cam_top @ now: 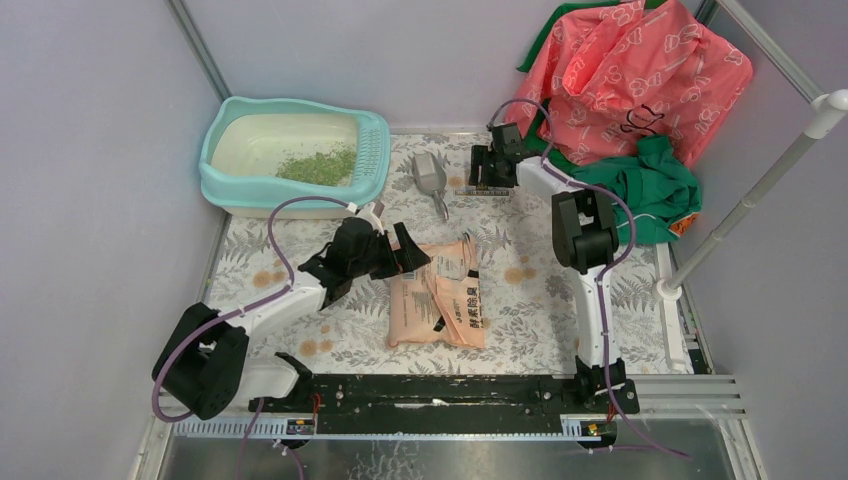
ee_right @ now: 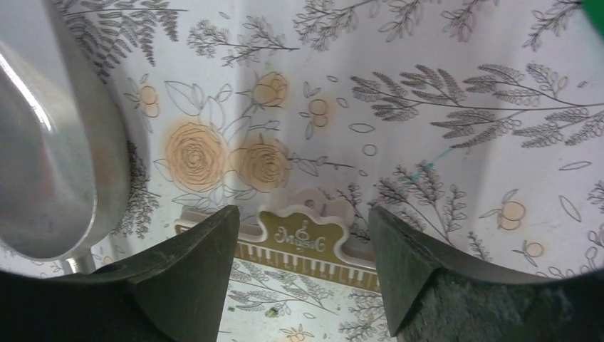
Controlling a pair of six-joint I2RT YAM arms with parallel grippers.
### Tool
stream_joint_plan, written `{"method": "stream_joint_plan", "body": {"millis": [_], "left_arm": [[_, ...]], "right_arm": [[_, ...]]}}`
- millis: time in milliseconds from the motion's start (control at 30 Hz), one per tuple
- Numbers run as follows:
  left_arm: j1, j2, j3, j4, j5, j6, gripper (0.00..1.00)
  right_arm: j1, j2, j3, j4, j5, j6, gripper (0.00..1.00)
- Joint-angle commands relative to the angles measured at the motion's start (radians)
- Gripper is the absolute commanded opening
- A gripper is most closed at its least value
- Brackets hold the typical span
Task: Fill the litter box with clean litter
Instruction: Pick up the clamp at the center of the board.
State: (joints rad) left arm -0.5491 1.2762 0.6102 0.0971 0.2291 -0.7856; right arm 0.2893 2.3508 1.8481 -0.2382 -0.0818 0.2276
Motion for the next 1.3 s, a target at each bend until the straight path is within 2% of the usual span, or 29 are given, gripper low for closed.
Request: {"method": "stream_joint_plan", "body": {"millis": [0, 167, 300, 367, 467, 600, 800, 1033, 1267], "left_arm": [[-0.003, 0.015, 0.029, 0.023, 0.017, 0.023, 0.99], [-0.003, 0.035, 0.029, 0.036, 0.025, 0.025, 0.99], [-0.002, 0.042, 0.024, 0.047, 0.030, 0.023, 0.99], [-0.002, 0.044, 0.024, 0.050, 0.032, 0.023, 0.99], [0.000, 0.047, 0.023, 0.050, 0.034, 0.025, 0.99], [0.001, 0.043, 0.020, 0.051, 0.033, 0.026, 0.99], [0.002, 0.000, 0.004, 0.062, 0.042, 0.027, 0.99], [-0.006, -0.126, -0.021, 0.128, 0.071, 0.022, 0.99], [-0.034, -0.272, -0.046, 0.151, 0.023, 0.055, 0.99]], "right_arm": [[0.031, 0.017, 0.050, -0.005, 0.042, -0.022, 0.75], [0.050, 0.030, 0.048, -0.013, 0.090, -0.029, 0.74], [0.056, 0.038, 0.036, -0.030, 0.144, -0.024, 0.69], [0.056, 0.037, 0.024, -0.030, 0.170, -0.016, 0.63], [0.056, 0.042, 0.019, -0.033, 0.182, -0.013, 0.45], [0.055, 0.025, -0.001, -0.018, 0.180, -0.001, 0.35], [0.049, -0.088, -0.053, 0.001, 0.141, 0.032, 0.33], [0.047, -0.316, -0.134, -0.030, 0.086, 0.082, 0.33], [0.047, -0.573, -0.280, -0.099, 0.016, 0.202, 0.31]]}}
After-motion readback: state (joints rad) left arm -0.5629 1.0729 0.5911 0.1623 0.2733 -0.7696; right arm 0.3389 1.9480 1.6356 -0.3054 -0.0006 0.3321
